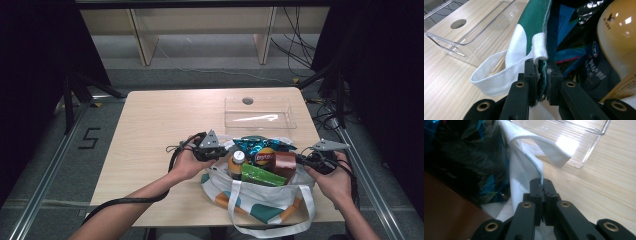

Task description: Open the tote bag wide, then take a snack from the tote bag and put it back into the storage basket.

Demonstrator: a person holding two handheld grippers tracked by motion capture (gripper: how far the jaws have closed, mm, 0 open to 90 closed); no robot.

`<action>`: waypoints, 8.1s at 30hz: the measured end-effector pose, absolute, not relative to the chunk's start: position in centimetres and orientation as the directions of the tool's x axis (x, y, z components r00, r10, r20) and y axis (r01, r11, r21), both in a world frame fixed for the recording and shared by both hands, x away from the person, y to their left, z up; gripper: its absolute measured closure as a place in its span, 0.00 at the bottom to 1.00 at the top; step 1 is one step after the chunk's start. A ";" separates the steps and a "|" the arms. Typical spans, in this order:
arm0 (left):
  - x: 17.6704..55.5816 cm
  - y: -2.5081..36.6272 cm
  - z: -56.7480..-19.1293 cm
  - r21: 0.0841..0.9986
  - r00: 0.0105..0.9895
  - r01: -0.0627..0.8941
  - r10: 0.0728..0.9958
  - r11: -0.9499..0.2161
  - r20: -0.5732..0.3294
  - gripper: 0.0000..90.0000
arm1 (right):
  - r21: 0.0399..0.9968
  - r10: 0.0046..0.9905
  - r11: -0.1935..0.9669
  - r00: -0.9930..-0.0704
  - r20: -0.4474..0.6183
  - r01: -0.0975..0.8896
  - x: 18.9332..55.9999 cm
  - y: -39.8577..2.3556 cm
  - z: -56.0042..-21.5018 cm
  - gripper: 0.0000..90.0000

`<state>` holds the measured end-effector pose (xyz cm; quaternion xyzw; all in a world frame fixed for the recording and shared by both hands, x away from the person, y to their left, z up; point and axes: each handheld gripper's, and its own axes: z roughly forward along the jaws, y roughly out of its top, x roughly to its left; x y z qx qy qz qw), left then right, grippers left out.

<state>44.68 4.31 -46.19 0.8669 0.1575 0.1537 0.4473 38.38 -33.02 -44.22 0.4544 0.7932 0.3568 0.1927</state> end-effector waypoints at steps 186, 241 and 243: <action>39.5 9.6 -42.2 0.930 0.851 0.246 0.519 -0.273 -0.073 0.33 | 0.906 0.756 0.196 -0.647 0.103 0.374 38.5 -29.9 -37.8 1.00; 39.8 9.5 -42.4 0.928 0.853 0.260 0.514 -0.268 -0.091 0.33 | 0.990 0.788 0.004 -0.610 0.085 0.143 38.1 -30.4 -30.9 1.00; 39.7 9.5 -42.4 0.925 0.850 0.262 0.519 -0.274 -0.087 0.33 | 0.991 0.788 0.012 -0.611 0.073 0.134 38.1 -30.4 -30.6 1.00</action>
